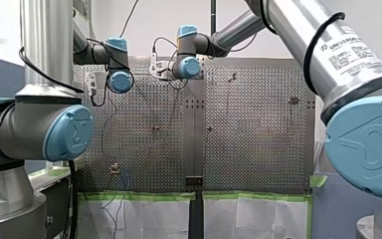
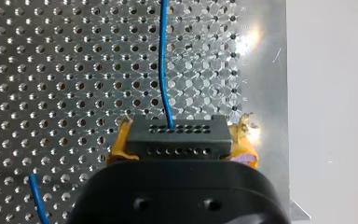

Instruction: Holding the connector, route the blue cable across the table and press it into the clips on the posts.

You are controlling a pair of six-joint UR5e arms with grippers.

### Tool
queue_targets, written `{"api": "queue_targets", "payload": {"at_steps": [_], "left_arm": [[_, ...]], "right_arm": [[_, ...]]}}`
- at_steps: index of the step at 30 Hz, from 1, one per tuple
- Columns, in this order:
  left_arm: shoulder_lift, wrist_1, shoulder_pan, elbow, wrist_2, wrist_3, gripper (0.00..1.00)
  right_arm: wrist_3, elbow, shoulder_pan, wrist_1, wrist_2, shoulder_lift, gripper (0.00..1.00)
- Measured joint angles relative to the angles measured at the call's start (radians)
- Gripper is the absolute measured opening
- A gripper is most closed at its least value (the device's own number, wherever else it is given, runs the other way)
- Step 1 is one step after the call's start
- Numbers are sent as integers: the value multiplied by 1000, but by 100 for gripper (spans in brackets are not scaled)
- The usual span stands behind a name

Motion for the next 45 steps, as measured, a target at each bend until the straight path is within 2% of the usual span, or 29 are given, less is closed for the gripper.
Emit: {"api": "queue_targets", "payload": {"at_steps": [8,18,27,33,41,43,44,45], "left_arm": [[-13,9,32,14,33,-10,2],[-20,9,76,37,89,-29,2],[-81,0,104,88,155,-53,2],[-113,9,128,120,178,-73,2],[-142,23,161,130,226,-91,2],[-142,24,166,129,233,-98,16],[-142,23,168,130,236,-103,16],[-142,22,170,130,237,-107,26]], "right_arm": [[1,-70,-1,1,-3,40,0],[1,-152,-1,0,-3,49,0],[1,-228,-1,19,2,63,0],[1,-243,0,37,10,95,0],[0,-244,0,40,16,127,0],[0,-244,-1,40,16,129,0],[0,-244,-1,40,16,130,0],[0,-244,-1,40,16,130,0]]}}
